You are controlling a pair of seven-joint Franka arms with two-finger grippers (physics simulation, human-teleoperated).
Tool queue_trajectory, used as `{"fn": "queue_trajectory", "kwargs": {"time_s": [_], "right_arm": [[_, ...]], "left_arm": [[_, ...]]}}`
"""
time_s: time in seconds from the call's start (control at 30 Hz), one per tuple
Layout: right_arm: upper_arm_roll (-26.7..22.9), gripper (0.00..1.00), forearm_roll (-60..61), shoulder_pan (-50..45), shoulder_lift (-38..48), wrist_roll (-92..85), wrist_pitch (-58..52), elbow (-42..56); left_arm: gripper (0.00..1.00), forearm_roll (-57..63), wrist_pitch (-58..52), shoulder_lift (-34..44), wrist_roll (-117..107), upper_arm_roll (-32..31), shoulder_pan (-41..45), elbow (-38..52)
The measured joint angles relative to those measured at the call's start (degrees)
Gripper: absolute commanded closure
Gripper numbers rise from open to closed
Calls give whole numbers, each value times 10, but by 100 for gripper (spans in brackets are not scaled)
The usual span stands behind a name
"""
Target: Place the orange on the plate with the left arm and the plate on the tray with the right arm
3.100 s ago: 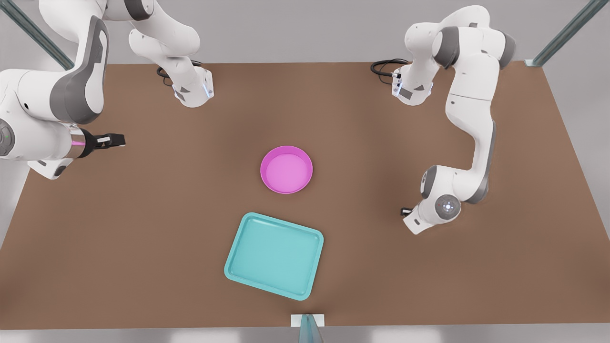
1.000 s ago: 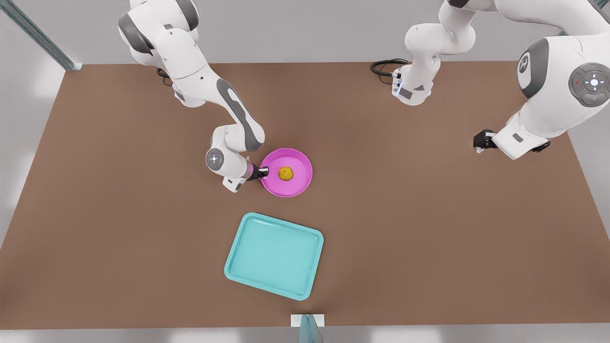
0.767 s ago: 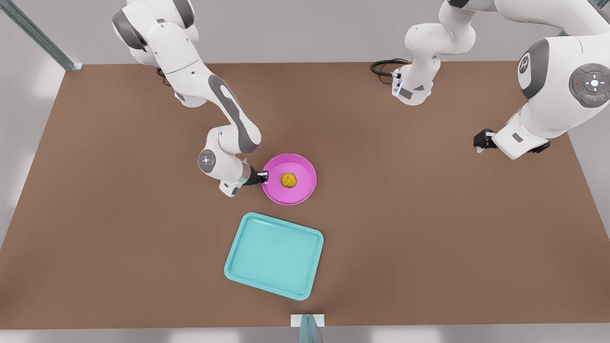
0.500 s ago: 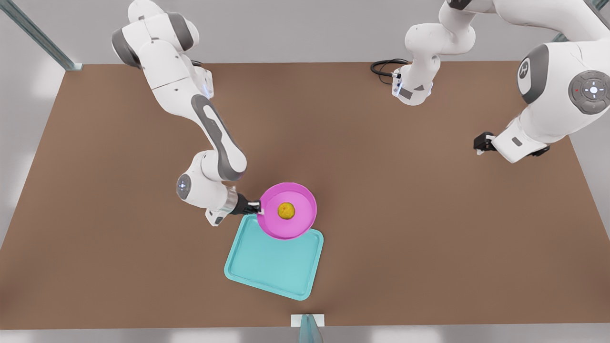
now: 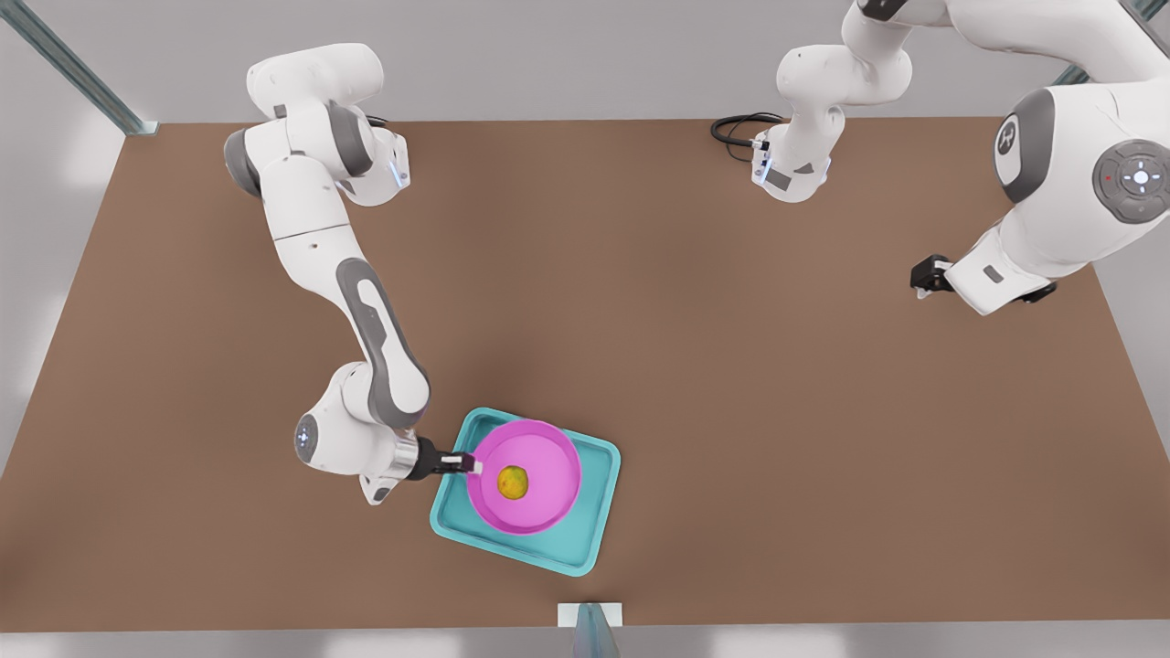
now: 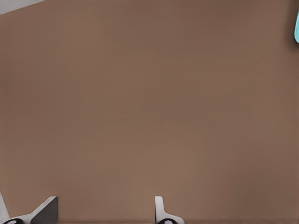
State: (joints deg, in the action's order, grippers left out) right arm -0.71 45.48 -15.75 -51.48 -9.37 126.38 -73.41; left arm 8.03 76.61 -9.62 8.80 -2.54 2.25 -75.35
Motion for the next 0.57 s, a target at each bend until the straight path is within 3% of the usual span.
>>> {"fn": "queue_trajectory", "kwargs": {"time_s": [0.13,0.23,0.3,0.43,0.57], "right_arm": [[-15,0,-12,1,32,3,-37,3],[-121,0,-121,27,98,5,-214,97],[-156,0,-232,38,137,3,-324,165],[-155,0,-420,-19,318,3,-461,73],[-153,0,-489,-26,346,5,-530,44]], "left_arm": [[0,0,0,-1,1,0,0,0],[0,0,0,-3,2,0,0,0],[0,0,0,-3,2,0,0,0],[0,1,0,-3,3,0,0,0],[0,1,-11,-1,3,1,0,0]]}}
